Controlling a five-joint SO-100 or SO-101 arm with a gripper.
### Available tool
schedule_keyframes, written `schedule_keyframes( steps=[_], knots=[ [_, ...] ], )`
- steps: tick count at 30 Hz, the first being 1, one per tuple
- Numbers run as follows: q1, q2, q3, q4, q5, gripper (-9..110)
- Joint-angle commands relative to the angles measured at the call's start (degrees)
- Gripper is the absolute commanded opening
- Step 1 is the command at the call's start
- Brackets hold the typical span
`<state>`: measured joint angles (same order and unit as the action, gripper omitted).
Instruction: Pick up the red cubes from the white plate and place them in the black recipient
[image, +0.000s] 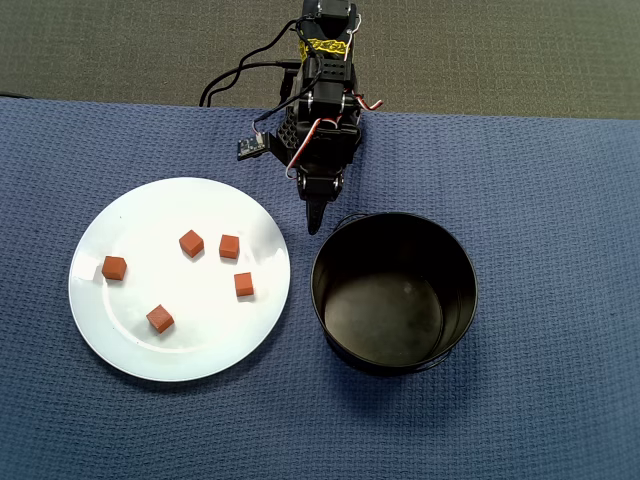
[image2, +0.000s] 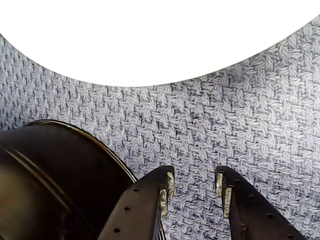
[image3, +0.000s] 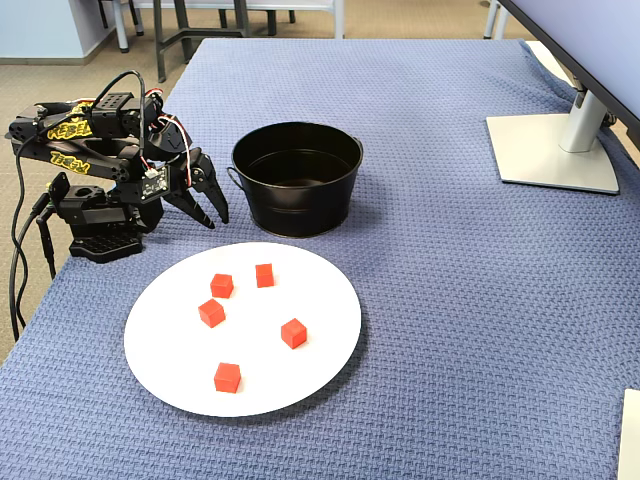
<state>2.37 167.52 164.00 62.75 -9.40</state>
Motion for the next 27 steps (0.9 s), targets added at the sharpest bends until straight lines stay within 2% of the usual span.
schedule_keyframes(
  steps=[1,4,11,16,19,23,27],
  knots=[
    [1.49,-0.7,-1.67,-0.18,-0.44,0],
    [2.64,-1.23,-10.2,7.82,-0.44,2],
    [11.34,-7.38,-20.39,7.82,-6.77,4],
    [16.44,-17.75,-26.02,8.61,-20.13,10],
    [22.41,-26.72,-30.23,5.62,-24.79,15],
    [31.11,-38.67,-34.89,-2.64,-22.15,17],
    [33.57,-48.43,-38.32,-5.1,-20.3,18]
  ],
)
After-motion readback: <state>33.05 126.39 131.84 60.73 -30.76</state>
